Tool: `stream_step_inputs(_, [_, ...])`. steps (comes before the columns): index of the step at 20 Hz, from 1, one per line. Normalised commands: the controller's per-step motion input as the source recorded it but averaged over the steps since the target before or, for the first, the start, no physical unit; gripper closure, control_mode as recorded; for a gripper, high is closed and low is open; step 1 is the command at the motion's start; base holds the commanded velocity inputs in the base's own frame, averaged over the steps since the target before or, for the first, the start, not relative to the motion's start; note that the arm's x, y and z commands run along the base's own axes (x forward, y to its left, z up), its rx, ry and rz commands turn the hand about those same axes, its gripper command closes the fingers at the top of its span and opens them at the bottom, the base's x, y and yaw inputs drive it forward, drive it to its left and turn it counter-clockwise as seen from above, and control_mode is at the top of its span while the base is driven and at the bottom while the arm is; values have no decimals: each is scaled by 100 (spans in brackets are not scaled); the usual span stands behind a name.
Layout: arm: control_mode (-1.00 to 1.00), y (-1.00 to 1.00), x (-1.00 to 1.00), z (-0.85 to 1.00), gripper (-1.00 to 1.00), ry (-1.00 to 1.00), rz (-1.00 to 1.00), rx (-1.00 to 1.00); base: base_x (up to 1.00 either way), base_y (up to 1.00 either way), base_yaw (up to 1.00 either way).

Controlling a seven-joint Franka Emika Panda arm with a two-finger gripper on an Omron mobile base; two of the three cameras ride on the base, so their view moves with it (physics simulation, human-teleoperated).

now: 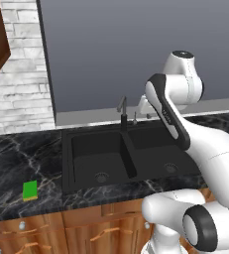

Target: Soak the sponge with water for a few seconds and then drop it inside the sink.

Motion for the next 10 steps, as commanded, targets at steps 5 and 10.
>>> stream_step_inputs(5, [-100, -5, 0, 0, -100, 0, 0, 0, 0, 0, 0])
stream_step_inputs(10, [-100, -26, 2, -5, -100, 0, 1, 0, 0, 0, 0])
